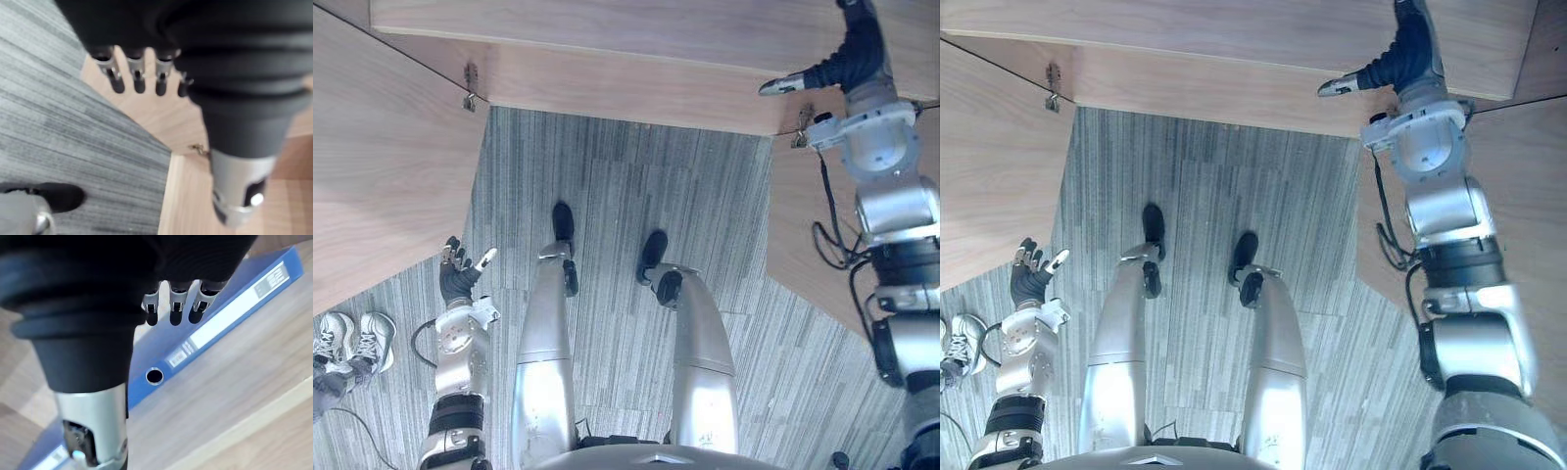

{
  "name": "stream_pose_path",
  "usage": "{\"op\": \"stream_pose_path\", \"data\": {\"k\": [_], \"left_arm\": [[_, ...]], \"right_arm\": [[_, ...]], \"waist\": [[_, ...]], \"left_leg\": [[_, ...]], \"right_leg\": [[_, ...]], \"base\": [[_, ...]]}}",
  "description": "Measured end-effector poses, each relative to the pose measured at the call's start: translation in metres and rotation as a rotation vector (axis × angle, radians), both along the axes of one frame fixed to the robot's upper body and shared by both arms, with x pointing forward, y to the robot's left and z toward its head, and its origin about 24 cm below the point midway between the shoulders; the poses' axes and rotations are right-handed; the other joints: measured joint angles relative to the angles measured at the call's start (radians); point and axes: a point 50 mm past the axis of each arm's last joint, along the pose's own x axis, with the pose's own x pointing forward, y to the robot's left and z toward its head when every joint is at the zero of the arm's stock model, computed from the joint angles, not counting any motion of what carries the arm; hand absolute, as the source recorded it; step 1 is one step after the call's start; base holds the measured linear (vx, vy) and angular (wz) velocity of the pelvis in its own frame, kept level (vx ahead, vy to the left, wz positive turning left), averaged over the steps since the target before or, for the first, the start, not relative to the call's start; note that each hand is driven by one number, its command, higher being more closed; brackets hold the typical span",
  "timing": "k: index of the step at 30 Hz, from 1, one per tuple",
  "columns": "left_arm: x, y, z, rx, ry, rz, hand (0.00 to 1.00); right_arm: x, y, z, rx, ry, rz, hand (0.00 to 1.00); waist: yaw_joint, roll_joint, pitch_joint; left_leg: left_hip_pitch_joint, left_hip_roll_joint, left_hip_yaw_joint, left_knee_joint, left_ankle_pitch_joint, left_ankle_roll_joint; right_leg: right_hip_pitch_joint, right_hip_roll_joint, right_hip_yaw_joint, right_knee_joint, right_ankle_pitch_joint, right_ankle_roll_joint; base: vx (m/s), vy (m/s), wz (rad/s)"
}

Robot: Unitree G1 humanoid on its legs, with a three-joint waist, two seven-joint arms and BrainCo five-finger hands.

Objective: Walk over to the cabinet, pick up the folder, carry it to the office cabinet, place the folder inside the office cabinet, then close the office cabinet door

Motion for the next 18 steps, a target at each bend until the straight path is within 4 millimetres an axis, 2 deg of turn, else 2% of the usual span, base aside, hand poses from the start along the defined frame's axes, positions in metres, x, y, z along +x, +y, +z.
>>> {"op": "stream_pose_path", "data": {"k": [1, 6, 12, 16, 18], "left_arm": [[0.0, 0.0, 0.001, 0.007, -0.004, 0.002, 0.0], [0.0, -0.009, -0.003, 0.002, 0.012, 0.024, 0.0], [0.0, -0.009, -0.003, 0.003, 0.014, 0.026, 0.0], [0.0, -0.009, -0.003, 0.002, 0.017, 0.031, 0.0], [0.0, -0.009, -0.003, 0.003, 0.017, 0.041, 0.0]], "right_arm": [[-0.002, 0.001, -0.002, 0.025, -0.03, -0.012, 1.0], [-0.004, 0.011, -0.007, 0.123, -0.109, -0.017, 1.0], [-0.001, 0.017, -0.012, 0.203, -0.136, -0.019, 1.0], [0.0, 0.018, -0.005, 0.206, -0.154, -0.025, 1.0], [0.008, 0.015, 0.0, 0.223, -0.146, -0.04, 1.0]], "waist": [[0.0, 0.0, 0.0], [0.004, 0.0, 0.0], [0.017, -0.003, 0.002], [0.022, -0.004, 0.003], [0.023, -0.005, 0.004]], "left_leg": [[0.001, 0.0, 0.0, 0.001, 0.0, 0.0], [0.002, 0.0, 0.003, 0.021, -0.012, 0.0], [-0.008, 0.0, 0.008, 0.032, -0.02, 0.002], [-0.023, 0.0, 0.007, 0.036, -0.018, -0.001], [-0.025, -0.001, 0.005, 0.038, -0.019, -0.001]], "right_leg": [[0.0, 0.0, 0.001, 0.003, 0.0, -0.001], [-0.006, -0.002, 0.01, 0.03, -0.012, 0.002], [-0.025, -0.005, 0.018, 0.051, -0.024, 0.0], [-0.04, -0.006, 0.018, 0.058, -0.024, -0.001], [-0.04, -0.007, 0.017, 0.061, -0.025, -0.002]], "base": [[0.0, 0.0, 0.0], [0.0, 0.0, 0.0], [0.0, 0.0, 0.0], [0.0, 0.0, 0.0], [0.0, 0.0, 0.0]]}}
